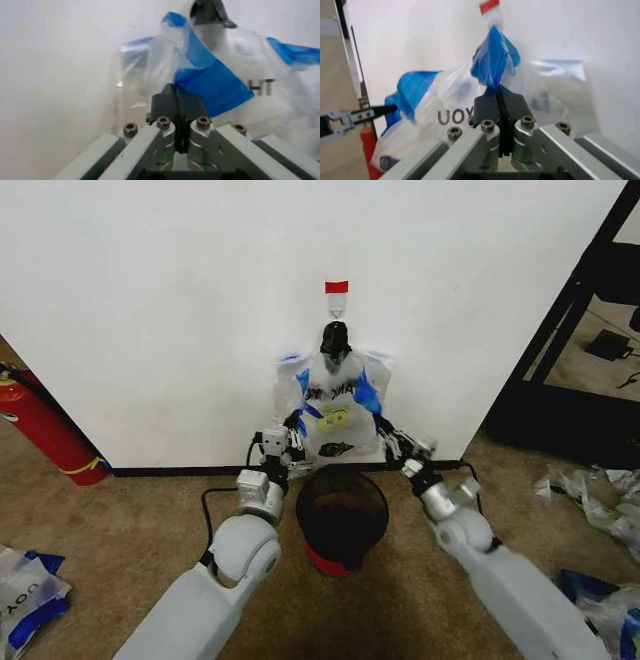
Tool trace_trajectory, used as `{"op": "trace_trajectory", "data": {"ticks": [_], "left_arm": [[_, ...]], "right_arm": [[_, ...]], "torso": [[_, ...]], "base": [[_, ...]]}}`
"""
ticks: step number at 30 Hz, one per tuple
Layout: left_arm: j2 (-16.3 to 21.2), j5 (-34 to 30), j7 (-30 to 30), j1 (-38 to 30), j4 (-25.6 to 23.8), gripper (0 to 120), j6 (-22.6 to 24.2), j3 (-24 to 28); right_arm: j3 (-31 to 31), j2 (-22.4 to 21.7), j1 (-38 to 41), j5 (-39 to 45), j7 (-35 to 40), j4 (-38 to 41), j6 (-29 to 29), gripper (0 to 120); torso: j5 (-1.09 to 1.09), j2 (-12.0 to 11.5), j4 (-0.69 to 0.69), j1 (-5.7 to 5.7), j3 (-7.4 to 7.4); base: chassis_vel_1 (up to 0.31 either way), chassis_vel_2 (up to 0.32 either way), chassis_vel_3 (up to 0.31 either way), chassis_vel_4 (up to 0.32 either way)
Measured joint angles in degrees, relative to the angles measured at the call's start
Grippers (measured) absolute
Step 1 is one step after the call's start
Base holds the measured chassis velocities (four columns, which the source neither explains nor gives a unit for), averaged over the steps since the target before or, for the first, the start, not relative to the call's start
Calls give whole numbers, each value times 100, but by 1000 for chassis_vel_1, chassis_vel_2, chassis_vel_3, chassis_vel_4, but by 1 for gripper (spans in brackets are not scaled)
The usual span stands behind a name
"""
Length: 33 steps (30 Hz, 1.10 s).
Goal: Pick up the garbage bag from the wall and place it over the trash bin.
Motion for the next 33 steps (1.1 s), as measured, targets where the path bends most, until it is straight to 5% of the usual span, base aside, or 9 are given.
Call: {"op": "trace_trajectory", "data": {"ticks": [7, 16, 30, 33], "left_arm": [[-3, 20, -9, 912, -514, 0, 26, -237], [-128, 493, -18, 1795, -568, 0, -218, -240], [-129, 1110, 260, 2106, -855, 0, -584, -337], [-104, 1345, 511, 2122, -814, 10, -809, -312]], "right_arm": [[573, 52, -1408, -372, 239, 740, 222, 0], [1155, 263, -2679, -1125, -212, 873, 694, 0], [1299, 296, -2859, -1255, -351, 1195, 887, 0], [1263, 304, -2822, -1248, -429, 1169, 924, 0]], "torso": [[1, 0, 0, 0, 0], [0, 0, 0, 0, 0], [1, -1, 0, 0, 1], [1, -1, 1, 0, 1]], "base": [[0, 0, 0, 0], [0, 0, 0, 0], [0, 0, 0, 0], [0, 0, 0, 0]]}}
